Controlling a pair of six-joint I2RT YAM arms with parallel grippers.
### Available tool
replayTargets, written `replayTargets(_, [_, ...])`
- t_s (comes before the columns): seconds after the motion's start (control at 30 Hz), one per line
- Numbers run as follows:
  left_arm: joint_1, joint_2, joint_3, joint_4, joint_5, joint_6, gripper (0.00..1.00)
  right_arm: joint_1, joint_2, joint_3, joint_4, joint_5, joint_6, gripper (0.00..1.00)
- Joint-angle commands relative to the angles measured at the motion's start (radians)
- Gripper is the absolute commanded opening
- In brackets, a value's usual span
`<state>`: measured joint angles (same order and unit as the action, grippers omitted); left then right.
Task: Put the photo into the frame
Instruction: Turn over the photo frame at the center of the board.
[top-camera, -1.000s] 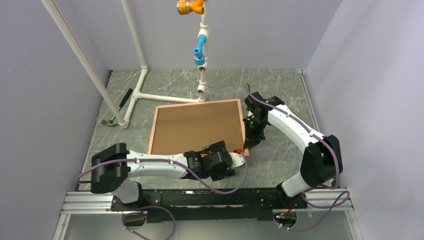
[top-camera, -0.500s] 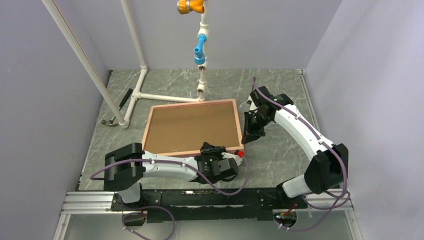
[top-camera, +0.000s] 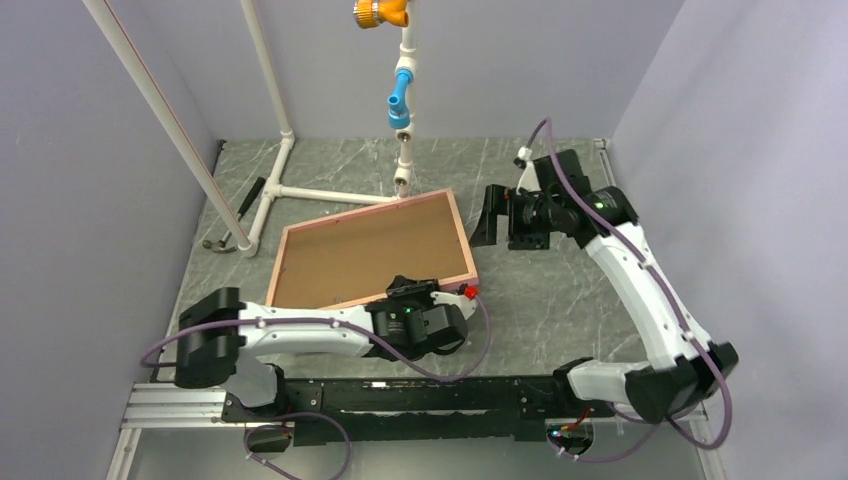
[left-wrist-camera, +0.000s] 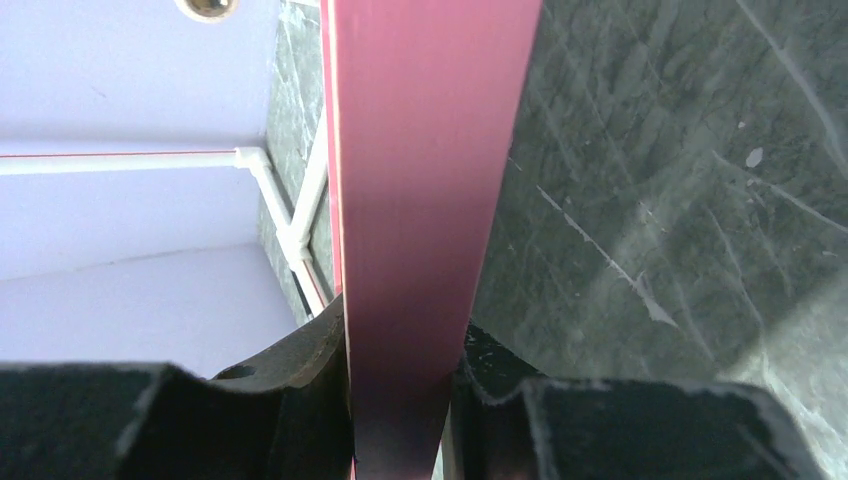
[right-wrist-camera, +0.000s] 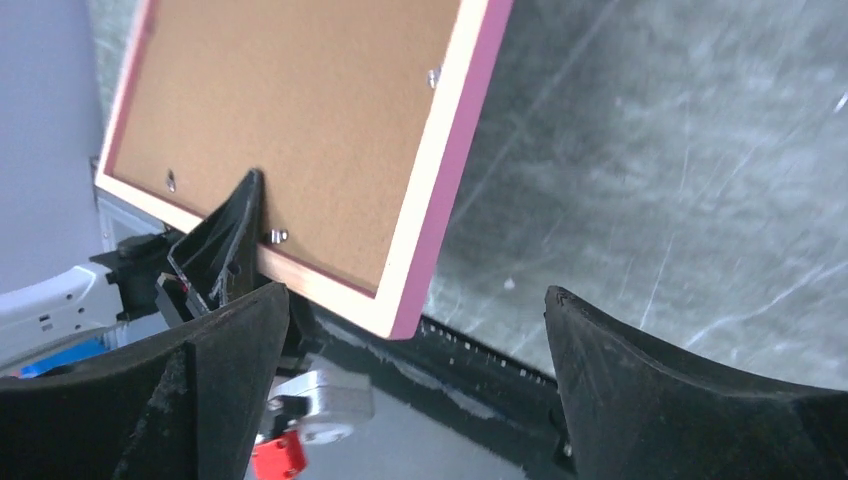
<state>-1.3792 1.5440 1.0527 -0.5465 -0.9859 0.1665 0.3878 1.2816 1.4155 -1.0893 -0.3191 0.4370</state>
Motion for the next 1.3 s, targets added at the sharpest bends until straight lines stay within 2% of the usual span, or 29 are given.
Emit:
replayTargets(0.0, [-0.013,-0.167,0.12,-0.027,0.101,-0.141,0.0,-0.011,-0.105,0.078,0.114,0.039,-0.086,1.0])
replayTargets(0.17, [-0.012,-0.256,0.205,-0.127,0.224,-0.159,0.0,-0.013,-0.2,0.094,0.229,0.002,-0.205,1.0])
replayTargets(0.27, [-0.012,-0.306,0.234,-0.164,0.276,-0.199,0.0,-0.014,-0.298,0.048,0.399,-0.157,-0.335,0.99])
replayTargets(0.4, [-0.012,-0.383,0.246,-0.162,0.353,-0.224,0.0,-0.014,-0.436,-0.059,0.632,-0.322,-0.426,0.93])
replayTargets(0.5, [-0.012,-0.438,0.24,-0.143,0.41,-0.226,0.0,-0.014,-0.482,-0.091,0.742,-0.45,-0.535,0.99])
replayTargets(0.7, [-0.012,-0.508,0.227,-0.116,0.481,-0.248,0.0,-0.014,-0.377,-0.033,0.716,-0.722,-0.736,0.99])
replayTargets(0.83, [-0.01,-0.531,0.223,-0.102,0.506,-0.27,0.0,-0.01,-0.379,-0.1,0.854,-0.814,-0.763,0.98])
replayTargets(0.93, [-0.011,-0.538,0.227,-0.1,0.529,-0.28,0.0,-0.003,-0.378,-0.166,0.98,-0.838,-0.736,0.98])
replayTargets(1.0, [-0.01,-0.539,0.236,-0.102,0.538,-0.288,0.0,0.013,-0.35,-0.166,1.006,-0.853,-0.734,0.96])
replayTargets(1.2, [-0.01,-0.553,0.251,-0.093,0.561,-0.3,0.0,0.145,-0.228,-0.099,0.879,-0.799,-0.888,0.9])
replayTargets(1.27, [-0.01,-0.553,0.255,-0.092,0.562,-0.305,0.0,0.194,-0.201,-0.086,0.868,-0.793,-0.914,0.81])
